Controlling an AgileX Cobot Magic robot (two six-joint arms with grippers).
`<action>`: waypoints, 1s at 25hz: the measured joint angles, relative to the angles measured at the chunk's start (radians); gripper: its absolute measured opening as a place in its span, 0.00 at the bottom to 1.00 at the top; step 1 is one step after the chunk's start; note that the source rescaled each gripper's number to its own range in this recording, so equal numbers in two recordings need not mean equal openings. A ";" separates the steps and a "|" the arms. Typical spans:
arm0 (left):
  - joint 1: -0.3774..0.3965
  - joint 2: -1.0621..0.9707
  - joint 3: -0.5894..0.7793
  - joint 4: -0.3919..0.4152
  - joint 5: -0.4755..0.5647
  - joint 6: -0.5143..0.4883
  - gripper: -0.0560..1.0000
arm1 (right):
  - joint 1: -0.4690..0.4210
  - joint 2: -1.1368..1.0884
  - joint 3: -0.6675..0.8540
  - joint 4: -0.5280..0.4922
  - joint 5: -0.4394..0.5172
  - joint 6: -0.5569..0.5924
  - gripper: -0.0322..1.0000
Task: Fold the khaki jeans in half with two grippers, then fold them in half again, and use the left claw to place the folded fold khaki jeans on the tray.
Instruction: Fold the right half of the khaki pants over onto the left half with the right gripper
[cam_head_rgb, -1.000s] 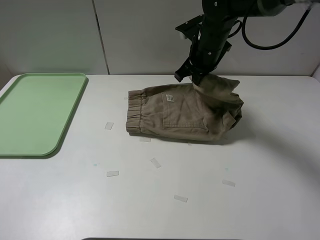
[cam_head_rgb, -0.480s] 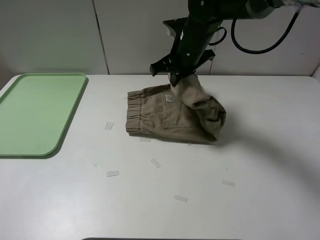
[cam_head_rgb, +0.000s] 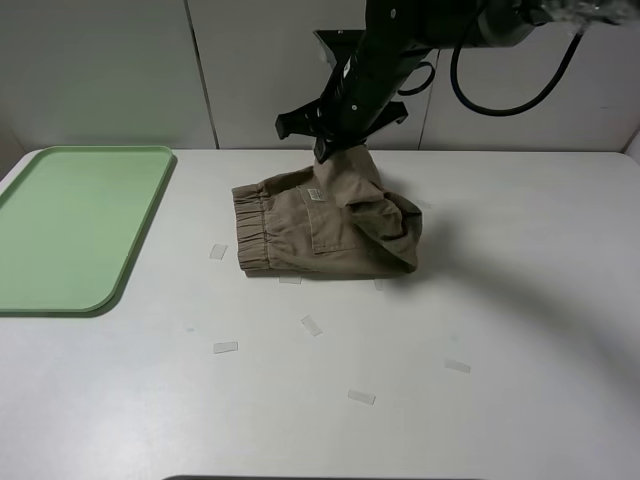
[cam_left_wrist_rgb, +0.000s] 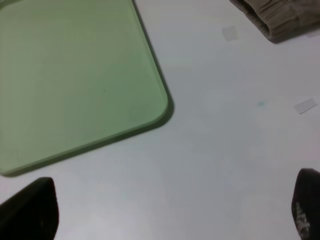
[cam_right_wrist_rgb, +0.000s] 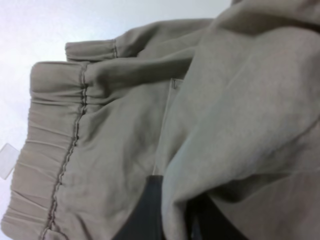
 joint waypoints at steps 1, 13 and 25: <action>0.000 0.000 0.000 0.000 0.000 0.000 0.94 | 0.000 0.005 0.000 0.006 -0.003 0.000 0.07; 0.000 0.000 0.000 0.001 0.001 0.000 0.94 | 0.016 0.018 0.000 0.050 -0.029 -0.034 0.07; 0.000 0.000 0.000 0.002 0.001 0.000 0.94 | 0.020 0.018 0.000 0.218 0.009 -0.139 0.95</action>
